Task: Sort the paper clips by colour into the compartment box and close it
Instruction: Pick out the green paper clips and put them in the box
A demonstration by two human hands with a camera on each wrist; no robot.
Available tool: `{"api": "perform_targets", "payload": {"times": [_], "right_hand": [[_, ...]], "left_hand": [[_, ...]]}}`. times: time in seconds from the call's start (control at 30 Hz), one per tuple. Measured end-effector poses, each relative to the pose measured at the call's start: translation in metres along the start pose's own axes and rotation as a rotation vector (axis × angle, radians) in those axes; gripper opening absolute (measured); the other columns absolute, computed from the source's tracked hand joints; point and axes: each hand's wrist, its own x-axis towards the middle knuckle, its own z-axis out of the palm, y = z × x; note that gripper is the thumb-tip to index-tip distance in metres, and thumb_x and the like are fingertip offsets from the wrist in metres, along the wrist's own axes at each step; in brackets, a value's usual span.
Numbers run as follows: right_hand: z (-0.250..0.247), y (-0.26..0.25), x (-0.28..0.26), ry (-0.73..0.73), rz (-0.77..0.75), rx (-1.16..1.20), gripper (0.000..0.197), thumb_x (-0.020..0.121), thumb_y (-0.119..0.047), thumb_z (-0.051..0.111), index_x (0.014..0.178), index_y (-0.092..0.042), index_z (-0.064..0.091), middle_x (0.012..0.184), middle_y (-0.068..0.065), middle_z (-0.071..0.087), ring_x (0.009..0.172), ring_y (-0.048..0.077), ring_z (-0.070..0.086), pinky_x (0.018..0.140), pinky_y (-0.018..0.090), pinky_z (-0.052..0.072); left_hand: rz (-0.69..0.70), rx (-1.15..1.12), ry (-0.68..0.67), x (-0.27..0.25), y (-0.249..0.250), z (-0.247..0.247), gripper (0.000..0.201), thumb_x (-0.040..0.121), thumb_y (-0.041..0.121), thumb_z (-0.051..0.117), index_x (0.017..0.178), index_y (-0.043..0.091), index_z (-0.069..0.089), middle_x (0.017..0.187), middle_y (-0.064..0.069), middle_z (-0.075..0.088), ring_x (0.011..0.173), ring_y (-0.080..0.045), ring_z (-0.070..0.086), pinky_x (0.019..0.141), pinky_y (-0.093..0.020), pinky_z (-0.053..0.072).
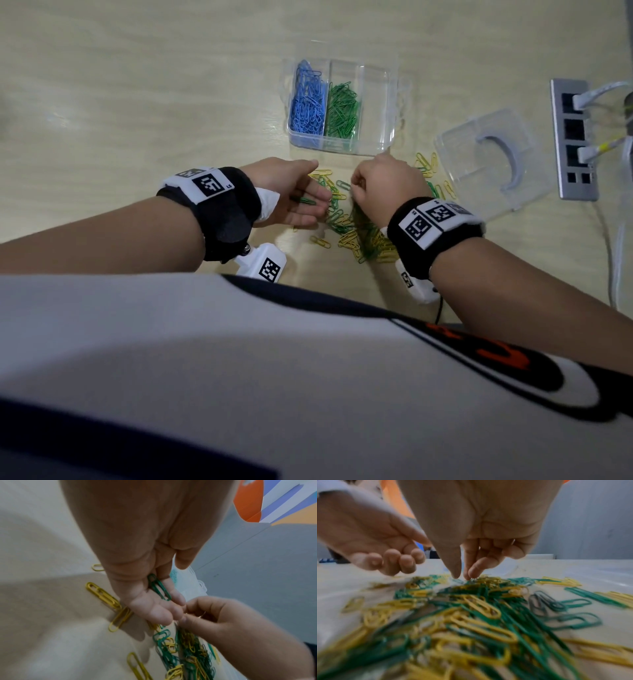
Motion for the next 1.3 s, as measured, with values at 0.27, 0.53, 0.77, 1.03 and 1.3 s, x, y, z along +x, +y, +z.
{"api": "perform_targets", "payload": {"times": [0.27,0.53,0.77,1.03,1.3], "right_hand": [[0.008,-0.004,0.008,-0.111,0.004,-0.129,0.028,0.089,-0.034,0.051,0.108,-0.016,0.06,0.107,0.007,0.058,0.098,0.029,0.058,0.087,0.04,0.04],[-0.006,-0.014,-0.006,-0.01,-0.059,0.143,0.012,0.081,-0.033,0.052,0.078,-0.022,0.052,0.083,-0.003,0.051,0.077,0.02,0.05,0.083,0.036,0.04],[0.002,-0.02,-0.005,-0.037,-0.003,0.184,0.01,0.089,-0.032,0.052,0.092,-0.024,0.055,0.098,0.0,0.056,0.092,0.023,0.056,0.085,0.038,0.045],[0.008,-0.011,-0.002,-0.037,0.019,0.071,0.017,0.093,-0.026,0.048,0.098,-0.021,0.064,0.1,0.003,0.063,0.093,0.026,0.058,0.083,0.038,0.046],[0.0,-0.001,-0.004,0.134,0.074,0.037,0.02,0.091,-0.024,0.051,0.106,-0.02,0.063,0.108,0.006,0.054,0.101,0.028,0.052,0.088,0.04,0.04]], "left_hand": [[-0.001,0.003,0.022,-0.002,0.0,-0.005,0.052,0.1,0.045,0.033,0.093,0.003,0.062,0.084,-0.011,0.065,0.072,-0.02,0.064,0.068,-0.029,0.054],[-0.003,-0.026,0.024,-0.001,-0.002,-0.005,0.055,0.099,0.048,0.033,0.096,0.001,0.062,0.092,-0.014,0.066,0.078,-0.022,0.066,0.079,-0.032,0.053],[0.004,-0.051,0.003,-0.002,-0.002,-0.006,0.053,0.099,0.045,0.035,0.094,0.001,0.064,0.079,-0.013,0.064,0.068,-0.018,0.063,0.071,-0.029,0.056],[0.02,-0.036,0.002,-0.006,-0.003,-0.015,0.051,0.1,0.042,0.033,0.09,0.003,0.063,0.072,-0.009,0.063,0.065,-0.016,0.061,0.064,-0.024,0.056],[0.021,-0.026,-0.002,-0.006,-0.001,-0.02,0.051,0.1,0.044,0.033,0.089,0.004,0.064,0.071,-0.008,0.064,0.063,-0.015,0.062,0.064,-0.024,0.056]]}}
